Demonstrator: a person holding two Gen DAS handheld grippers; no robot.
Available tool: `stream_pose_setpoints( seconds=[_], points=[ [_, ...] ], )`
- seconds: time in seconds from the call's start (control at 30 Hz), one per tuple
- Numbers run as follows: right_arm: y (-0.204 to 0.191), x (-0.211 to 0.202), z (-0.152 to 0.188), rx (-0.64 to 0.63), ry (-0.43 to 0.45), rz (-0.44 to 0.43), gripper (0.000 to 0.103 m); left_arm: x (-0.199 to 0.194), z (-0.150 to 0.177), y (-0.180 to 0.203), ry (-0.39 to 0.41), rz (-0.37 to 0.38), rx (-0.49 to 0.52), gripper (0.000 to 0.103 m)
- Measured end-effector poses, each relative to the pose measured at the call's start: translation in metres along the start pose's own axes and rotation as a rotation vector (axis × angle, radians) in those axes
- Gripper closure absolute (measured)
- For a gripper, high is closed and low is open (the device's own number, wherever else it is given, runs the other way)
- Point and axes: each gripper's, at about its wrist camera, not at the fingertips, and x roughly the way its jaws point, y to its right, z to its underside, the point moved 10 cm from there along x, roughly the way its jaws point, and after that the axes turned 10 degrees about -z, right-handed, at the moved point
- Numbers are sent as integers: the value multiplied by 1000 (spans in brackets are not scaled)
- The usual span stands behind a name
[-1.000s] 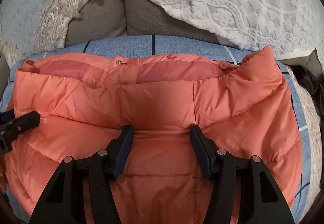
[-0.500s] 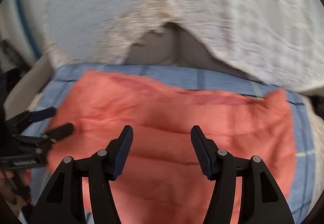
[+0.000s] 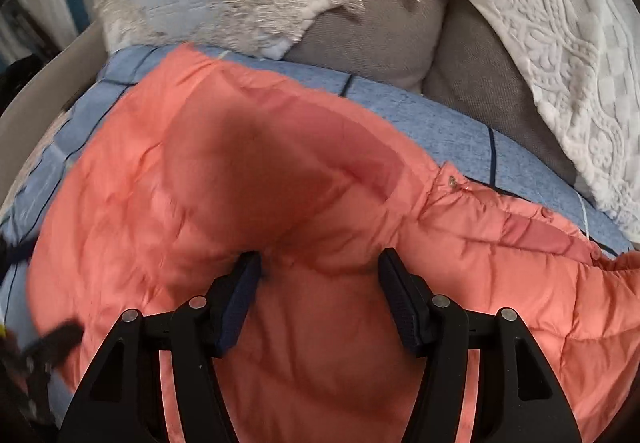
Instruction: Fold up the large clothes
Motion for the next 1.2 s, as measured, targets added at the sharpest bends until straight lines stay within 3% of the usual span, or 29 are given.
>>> stream_pose_setpoints(
  seconds=[0.27, 0.53, 0.63, 0.77, 0.8, 0.9, 1.07, 1.2],
  points=[
    [10, 28, -9, 3, -119, 91, 41, 2, 8, 0, -6, 18, -14, 5],
    [14, 39, -10, 30, -192, 119, 37, 3, 11, -4, -12, 25, -17, 5],
    [12, 20, -20, 94, -162, 66, 37, 2, 10, -5, -28, 28, -17, 5],
    [-16, -31, -36, 87, 15, -69, 37, 0, 15, -7, -38, 24, -9, 5],
    [-26, -35, -35, 64, 21, -81, 37, 0, 16, -8, -42, 25, -11, 4],
    [-50, -24, -31, 11, 8, -92, 39, 1, 20, -10, -64, 36, -35, 4],
    [-38, 28, -25, 75, -65, -83, 39, 1, 22, -10, -72, 40, -49, 4],
    [-27, 40, -26, 134, -89, -89, 32, 2, 23, -13, -68, 39, -49, 4]
  ],
)
